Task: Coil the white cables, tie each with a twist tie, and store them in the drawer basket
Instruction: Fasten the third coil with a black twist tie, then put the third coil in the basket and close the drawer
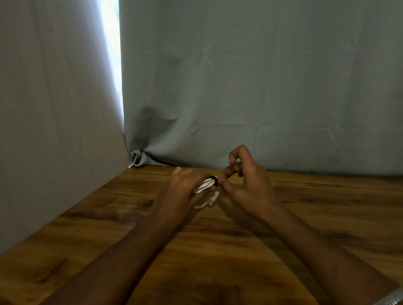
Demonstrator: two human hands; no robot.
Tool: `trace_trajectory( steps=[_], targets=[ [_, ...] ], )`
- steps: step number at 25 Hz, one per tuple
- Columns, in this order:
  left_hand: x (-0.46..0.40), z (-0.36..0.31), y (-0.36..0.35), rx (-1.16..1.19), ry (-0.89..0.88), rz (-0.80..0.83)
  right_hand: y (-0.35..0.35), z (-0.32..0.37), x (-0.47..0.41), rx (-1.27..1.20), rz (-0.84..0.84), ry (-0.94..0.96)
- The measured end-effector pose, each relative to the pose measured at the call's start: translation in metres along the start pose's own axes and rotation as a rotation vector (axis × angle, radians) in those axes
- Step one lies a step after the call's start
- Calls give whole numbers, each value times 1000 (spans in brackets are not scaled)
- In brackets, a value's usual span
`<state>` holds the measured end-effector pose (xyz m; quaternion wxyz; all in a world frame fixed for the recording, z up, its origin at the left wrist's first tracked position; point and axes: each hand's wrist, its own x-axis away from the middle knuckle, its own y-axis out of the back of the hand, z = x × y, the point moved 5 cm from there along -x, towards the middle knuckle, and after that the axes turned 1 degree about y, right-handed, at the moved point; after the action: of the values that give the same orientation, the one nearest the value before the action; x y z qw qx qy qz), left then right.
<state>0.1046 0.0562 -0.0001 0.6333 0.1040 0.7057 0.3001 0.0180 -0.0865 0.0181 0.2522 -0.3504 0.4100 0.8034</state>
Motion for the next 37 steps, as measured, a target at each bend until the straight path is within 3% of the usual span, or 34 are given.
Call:
trace_trajectory(
  steps=[5, 8, 10, 13, 16, 18, 22, 26, 31, 34, 37],
  targets=[
    [3, 5, -8, -10, 51, 53, 0, 33, -1, 348, 79, 365],
    [3, 3, -5, 49, 44, 45, -7, 41, 0, 465, 60, 438],
    [4, -1, -9, 179, 136, 24, -6, 16, -2, 302, 11, 211],
    [7, 2, -21, 667, 506, -44, -11, -22, 3, -475, -26, -278],
    [8, 5, -31, 966, 674, -125, -29, -35, 6, -768, 163, -512],
    [9, 8, -32, 1105, 769, -179, -36, -35, 8, -828, 279, -544],
    [10, 14, -33, 1203, 884, -246, -32, -32, 13, -806, 323, -506],
    [14, 20, -46, 1282, 1018, -277, -37, -30, 12, -767, 175, -454],
    [22, 29, -49, 940, 909, -125, -29, -57, 14, -747, -114, -590],
    [29, 25, -53, 1131, 1121, -179, -31, -71, 23, -723, -192, -727],
    [35, 26, -54, 1140, 1234, -237, -39, -64, 29, -779, -160, -784]
  ],
)
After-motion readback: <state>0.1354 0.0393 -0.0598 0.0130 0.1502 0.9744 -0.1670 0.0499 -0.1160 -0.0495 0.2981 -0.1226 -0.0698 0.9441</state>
